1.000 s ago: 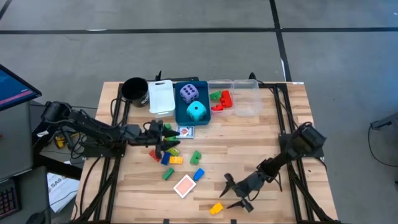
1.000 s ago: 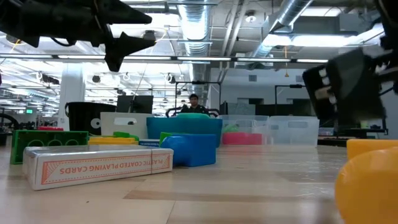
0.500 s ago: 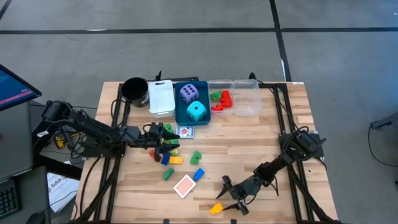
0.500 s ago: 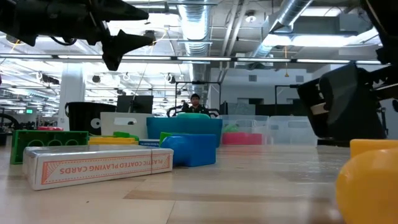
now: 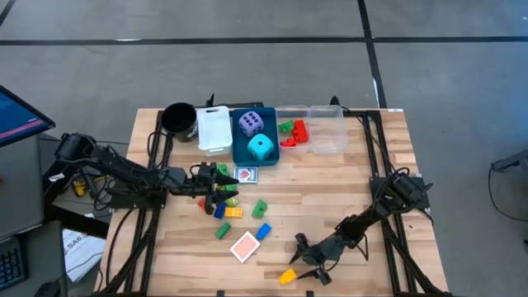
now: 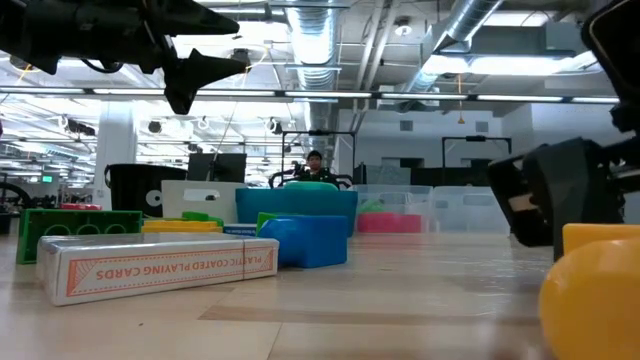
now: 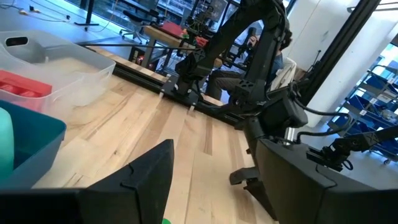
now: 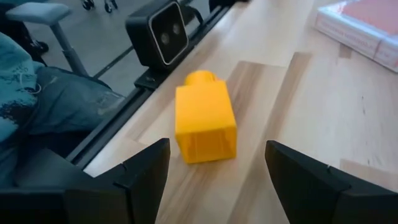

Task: Pick & Place Toys
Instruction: Put the yellow 1 stud game piece into the left transparent bin

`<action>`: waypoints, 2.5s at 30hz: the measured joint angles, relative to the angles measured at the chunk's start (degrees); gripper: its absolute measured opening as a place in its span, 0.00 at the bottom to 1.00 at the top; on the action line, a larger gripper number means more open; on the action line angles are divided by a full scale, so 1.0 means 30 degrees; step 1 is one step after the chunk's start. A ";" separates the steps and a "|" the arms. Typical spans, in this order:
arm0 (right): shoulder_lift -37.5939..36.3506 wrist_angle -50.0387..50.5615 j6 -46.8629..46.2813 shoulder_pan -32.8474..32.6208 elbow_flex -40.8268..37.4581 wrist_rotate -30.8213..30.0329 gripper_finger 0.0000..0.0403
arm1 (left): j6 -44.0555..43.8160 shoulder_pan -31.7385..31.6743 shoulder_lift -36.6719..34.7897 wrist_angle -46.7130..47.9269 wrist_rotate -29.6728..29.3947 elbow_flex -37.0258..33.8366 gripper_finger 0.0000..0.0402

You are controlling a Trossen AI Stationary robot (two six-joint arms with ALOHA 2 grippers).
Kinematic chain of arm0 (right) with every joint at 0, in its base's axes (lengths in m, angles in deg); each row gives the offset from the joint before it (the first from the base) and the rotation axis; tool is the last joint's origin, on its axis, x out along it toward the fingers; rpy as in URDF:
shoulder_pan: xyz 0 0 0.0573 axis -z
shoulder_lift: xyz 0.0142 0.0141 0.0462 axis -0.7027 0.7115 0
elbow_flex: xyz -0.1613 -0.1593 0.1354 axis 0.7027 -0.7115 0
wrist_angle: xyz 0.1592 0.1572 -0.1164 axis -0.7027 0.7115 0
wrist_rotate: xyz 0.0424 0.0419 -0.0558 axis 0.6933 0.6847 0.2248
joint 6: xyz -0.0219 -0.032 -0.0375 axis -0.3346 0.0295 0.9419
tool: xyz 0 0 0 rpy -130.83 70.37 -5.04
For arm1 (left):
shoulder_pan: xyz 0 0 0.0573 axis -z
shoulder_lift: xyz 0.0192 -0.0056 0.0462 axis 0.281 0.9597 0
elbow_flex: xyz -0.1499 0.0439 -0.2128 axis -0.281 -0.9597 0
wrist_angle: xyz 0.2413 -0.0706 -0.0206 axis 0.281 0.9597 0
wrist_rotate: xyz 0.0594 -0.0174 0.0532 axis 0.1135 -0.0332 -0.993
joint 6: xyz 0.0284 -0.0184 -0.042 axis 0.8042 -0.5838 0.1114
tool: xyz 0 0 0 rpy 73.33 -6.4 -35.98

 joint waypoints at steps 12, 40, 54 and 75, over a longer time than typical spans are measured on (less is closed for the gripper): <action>-0.0029 0.2335 -0.0146 -0.0015 0.1310 -0.0088 0.64 | 0.0007 0.0000 0.0004 0.0000 0.0000 0.0000 0.56; -0.0036 0.4883 -0.1866 0.0753 0.2907 -0.0304 0.56 | 0.0004 0.0000 0.0004 0.0007 0.0007 0.0000 0.56; -0.0036 0.4591 -0.1936 0.1027 0.2907 -0.0321 0.17 | 0.0000 -0.0007 0.0007 0.0590 0.0007 0.0000 0.56; -0.0029 0.2653 -0.1695 0.2375 0.2893 0.1474 0.16 | 0.0000 -0.0007 0.0007 0.0641 0.0007 0.0000 0.56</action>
